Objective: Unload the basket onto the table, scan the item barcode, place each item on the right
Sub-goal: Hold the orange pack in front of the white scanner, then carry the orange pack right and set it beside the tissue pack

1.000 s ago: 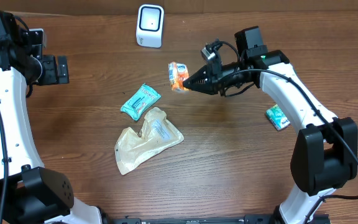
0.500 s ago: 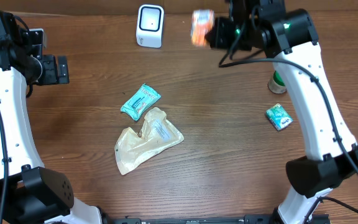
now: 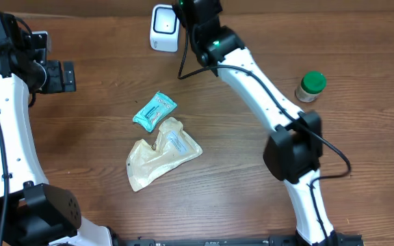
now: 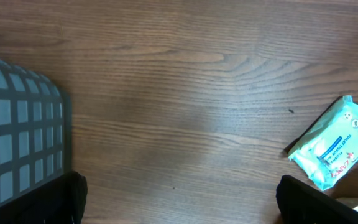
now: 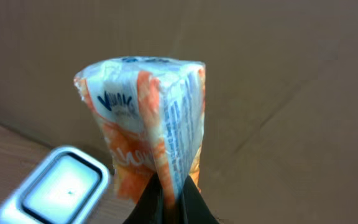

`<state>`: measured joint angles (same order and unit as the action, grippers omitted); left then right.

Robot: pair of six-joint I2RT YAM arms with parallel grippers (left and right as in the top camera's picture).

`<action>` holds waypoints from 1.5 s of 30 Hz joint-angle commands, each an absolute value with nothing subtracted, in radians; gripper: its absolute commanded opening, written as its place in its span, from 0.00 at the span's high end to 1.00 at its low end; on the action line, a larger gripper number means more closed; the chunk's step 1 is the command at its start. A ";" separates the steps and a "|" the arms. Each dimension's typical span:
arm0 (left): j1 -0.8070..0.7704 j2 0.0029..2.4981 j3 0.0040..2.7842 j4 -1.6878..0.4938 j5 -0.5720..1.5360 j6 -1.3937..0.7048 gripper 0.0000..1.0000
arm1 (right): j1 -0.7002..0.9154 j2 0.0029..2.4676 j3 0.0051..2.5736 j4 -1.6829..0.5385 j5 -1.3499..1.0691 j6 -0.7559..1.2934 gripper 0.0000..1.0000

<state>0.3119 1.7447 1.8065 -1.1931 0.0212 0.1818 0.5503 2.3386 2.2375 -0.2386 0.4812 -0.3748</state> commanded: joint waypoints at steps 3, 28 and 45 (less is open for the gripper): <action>0.307 1.746 1.806 -1.193 0.022 0.163 0.00 | 0.549 2.461 2.246 -0.081 0.443 -0.734 0.96; 0.307 1.746 1.806 -1.193 0.022 0.163 0.00 | 0.551 2.610 2.245 -0.008 0.369 -0.847 0.96; 0.307 1.746 1.806 -1.193 0.022 0.163 0.00 | 0.563 2.217 2.246 -0.467 0.312 -0.195 0.96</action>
